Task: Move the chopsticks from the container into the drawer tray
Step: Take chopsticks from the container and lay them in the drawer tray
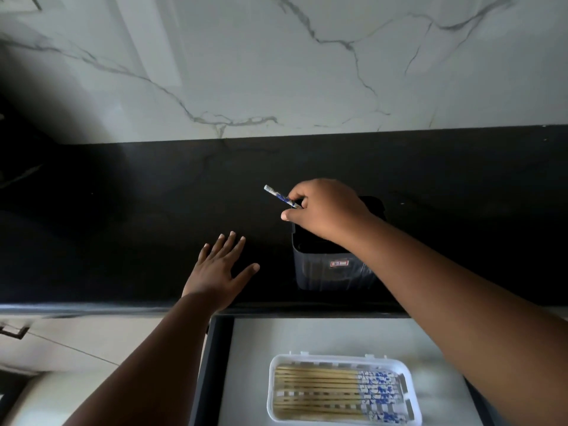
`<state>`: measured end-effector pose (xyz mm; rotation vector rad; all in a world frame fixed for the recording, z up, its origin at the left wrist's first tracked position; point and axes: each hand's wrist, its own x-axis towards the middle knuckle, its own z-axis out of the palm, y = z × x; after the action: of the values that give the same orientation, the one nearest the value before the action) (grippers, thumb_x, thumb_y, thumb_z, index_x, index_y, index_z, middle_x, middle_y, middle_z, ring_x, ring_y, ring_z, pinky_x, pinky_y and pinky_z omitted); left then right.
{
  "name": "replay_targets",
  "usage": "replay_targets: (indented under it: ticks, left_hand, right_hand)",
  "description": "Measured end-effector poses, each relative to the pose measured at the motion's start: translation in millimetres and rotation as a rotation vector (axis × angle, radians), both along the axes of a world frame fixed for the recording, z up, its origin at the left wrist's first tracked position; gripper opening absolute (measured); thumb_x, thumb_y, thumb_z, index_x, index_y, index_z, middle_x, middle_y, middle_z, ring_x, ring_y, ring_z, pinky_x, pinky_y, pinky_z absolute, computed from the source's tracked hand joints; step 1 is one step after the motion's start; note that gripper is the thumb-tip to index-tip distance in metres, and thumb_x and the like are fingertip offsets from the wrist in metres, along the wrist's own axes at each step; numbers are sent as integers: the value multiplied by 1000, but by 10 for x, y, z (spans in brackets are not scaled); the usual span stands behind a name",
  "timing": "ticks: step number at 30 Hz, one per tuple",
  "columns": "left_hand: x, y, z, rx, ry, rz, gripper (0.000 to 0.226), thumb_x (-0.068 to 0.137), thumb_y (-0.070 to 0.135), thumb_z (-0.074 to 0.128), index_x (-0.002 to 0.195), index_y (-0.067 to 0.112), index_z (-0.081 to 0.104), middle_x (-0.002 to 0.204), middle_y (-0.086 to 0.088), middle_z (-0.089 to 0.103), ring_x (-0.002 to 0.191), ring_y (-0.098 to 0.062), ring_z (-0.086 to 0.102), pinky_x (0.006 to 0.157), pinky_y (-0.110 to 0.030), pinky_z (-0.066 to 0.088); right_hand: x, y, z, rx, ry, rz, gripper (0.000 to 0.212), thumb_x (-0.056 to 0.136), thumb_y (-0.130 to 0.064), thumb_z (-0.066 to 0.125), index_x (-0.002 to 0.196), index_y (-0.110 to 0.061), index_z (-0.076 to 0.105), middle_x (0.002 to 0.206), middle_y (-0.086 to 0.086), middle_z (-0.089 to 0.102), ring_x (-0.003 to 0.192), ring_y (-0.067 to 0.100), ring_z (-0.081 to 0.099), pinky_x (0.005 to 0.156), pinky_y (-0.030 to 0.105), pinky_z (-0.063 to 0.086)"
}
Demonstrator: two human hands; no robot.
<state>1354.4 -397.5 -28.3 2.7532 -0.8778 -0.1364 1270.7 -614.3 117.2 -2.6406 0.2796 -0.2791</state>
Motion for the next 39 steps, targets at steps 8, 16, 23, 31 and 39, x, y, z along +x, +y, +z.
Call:
replay_targets:
  ticks: [8, 16, 23, 31, 39]
  left_hand:
    - [-13, 14, 1, -3, 0, 15, 89, 76, 81, 10, 153, 35, 7, 157, 12, -7, 143, -5, -17, 117, -29, -13]
    - [-94, 2, 14, -177, 2, 65, 119, 58, 95, -6, 153, 27, 13, 161, 10, 6, 143, -1, -8, 117, -25, -9]
    - [-719, -575, 1123, -991, -28, 3, 74, 75, 67, 61, 139, 32, 47, 141, 18, 49, 134, -2, 41, 108, -26, 35]
    - [-1390, -907, 2357, -1551, 103, -231, 7, 77, 19, 73, 83, 17, 75, 89, -2, 76, 87, -6, 68, 77, -16, 49]
    - [-1321, -883, 2860, -1355, 295, -129, 11, 80, 21, 71, 87, 13, 73, 83, -13, 74, 71, -15, 66, 69, -26, 54]
  right_hand:
    - [-79, 24, 247, 19, -179, -53, 19, 83, -36, 68, 79, -18, 70, 57, -3, 54, 61, 16, 54, 56, 26, 37]
    - [-835, -156, 1520, 1185, -704, -17, 11, 84, -12, 71, 73, -11, 71, 65, 4, 69, 58, 15, 65, 60, 27, 57]
    - [-1046, -231, 1365, 1718, -635, -139, 9, 86, -10, 68, 78, -7, 66, 61, 2, 67, 55, 8, 67, 52, 21, 56]
    - [-1175, -93, 1099, 2032, -439, -157, 9, 78, -8, 71, 78, 0, 65, 60, 9, 68, 48, 13, 67, 45, 24, 57]
    - [-1433, -155, 925, 1244, -267, -469, 85, 75, -44, 77, 141, -6, 39, 113, 12, 58, 93, 26, 63, 83, 40, 56]
